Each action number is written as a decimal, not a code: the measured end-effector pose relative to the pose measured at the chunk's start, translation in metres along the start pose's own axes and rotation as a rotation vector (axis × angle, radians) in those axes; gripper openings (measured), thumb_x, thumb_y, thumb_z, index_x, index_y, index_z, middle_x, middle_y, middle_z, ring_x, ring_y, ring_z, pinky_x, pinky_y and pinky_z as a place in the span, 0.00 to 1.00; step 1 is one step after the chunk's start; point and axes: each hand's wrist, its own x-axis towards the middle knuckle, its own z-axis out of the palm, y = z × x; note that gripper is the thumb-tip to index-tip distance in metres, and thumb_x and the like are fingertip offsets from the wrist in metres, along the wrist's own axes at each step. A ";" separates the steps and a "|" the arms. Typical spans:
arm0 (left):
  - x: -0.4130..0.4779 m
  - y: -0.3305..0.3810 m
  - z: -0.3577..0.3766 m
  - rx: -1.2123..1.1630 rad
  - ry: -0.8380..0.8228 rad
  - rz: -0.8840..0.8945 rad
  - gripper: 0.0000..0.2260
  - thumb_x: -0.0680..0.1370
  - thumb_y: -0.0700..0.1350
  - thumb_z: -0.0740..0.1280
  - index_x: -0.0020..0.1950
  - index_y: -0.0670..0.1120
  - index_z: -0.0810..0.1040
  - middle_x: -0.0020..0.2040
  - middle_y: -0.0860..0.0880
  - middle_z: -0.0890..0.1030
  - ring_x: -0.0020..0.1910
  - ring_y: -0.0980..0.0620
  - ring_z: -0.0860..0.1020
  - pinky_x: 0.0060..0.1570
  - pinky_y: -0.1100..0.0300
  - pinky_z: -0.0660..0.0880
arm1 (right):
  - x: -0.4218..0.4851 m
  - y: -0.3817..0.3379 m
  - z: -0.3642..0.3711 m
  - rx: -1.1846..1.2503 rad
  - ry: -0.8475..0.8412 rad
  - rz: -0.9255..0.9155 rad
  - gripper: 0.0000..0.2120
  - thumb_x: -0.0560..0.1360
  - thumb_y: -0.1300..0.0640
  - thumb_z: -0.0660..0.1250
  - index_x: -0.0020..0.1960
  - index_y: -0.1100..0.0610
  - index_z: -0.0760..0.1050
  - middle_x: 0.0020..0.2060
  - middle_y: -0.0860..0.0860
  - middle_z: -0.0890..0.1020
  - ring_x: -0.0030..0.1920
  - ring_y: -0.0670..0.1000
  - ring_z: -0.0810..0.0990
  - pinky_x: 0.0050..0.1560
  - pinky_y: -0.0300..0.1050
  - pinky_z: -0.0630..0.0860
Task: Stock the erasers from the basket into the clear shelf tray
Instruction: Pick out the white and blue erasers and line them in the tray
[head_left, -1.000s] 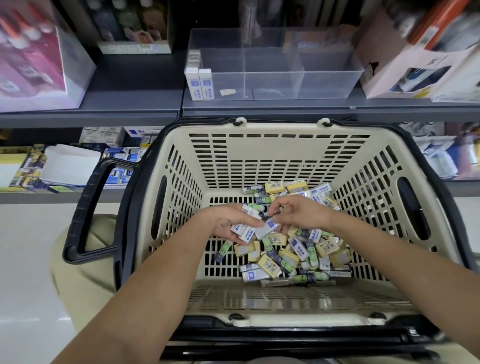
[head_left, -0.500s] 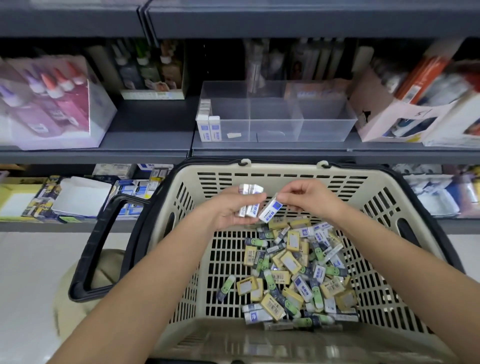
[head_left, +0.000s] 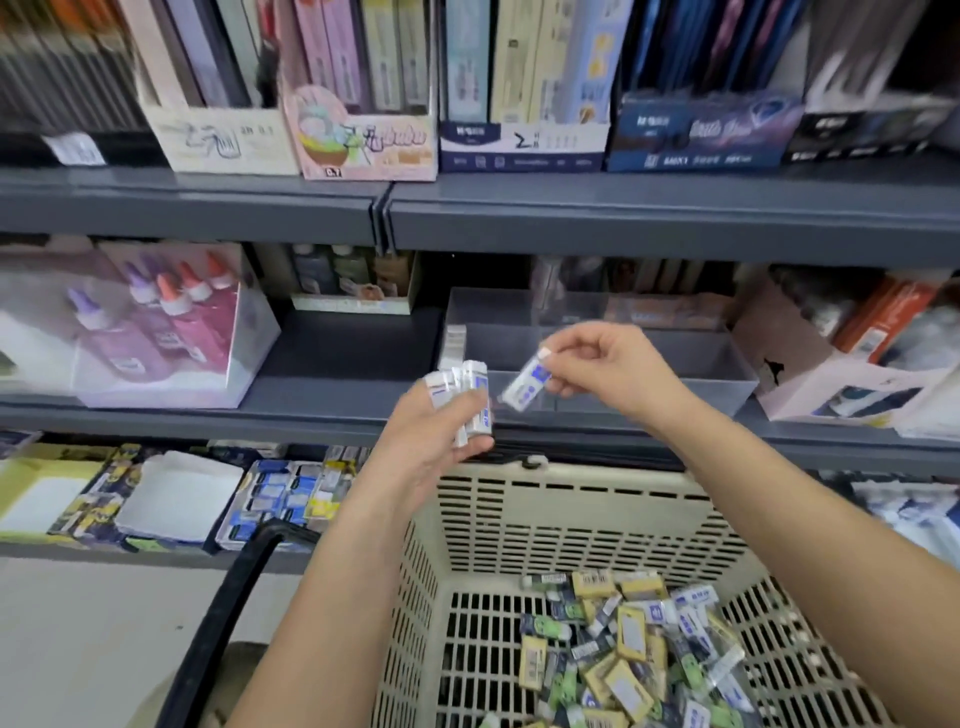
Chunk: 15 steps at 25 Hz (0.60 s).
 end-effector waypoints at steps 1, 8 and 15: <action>0.006 0.001 -0.003 0.068 0.084 0.081 0.05 0.76 0.40 0.68 0.49 0.49 0.75 0.42 0.49 0.81 0.33 0.57 0.80 0.31 0.65 0.77 | 0.016 -0.004 0.005 -0.046 0.070 -0.027 0.08 0.73 0.66 0.68 0.39 0.56 0.77 0.31 0.54 0.81 0.30 0.46 0.80 0.38 0.40 0.79; 0.032 -0.014 -0.021 0.055 0.330 0.204 0.11 0.74 0.40 0.70 0.50 0.51 0.72 0.43 0.49 0.81 0.28 0.59 0.80 0.32 0.62 0.79 | 0.081 0.005 0.047 -0.652 -0.051 -0.003 0.06 0.73 0.57 0.67 0.49 0.52 0.80 0.45 0.48 0.83 0.48 0.50 0.80 0.50 0.42 0.75; 0.034 -0.011 -0.022 -0.075 0.231 0.110 0.11 0.73 0.39 0.71 0.53 0.47 0.74 0.47 0.46 0.83 0.42 0.51 0.82 0.32 0.63 0.77 | 0.086 0.007 0.052 -0.796 -0.265 0.003 0.10 0.76 0.53 0.64 0.55 0.52 0.80 0.54 0.49 0.82 0.53 0.49 0.79 0.51 0.38 0.71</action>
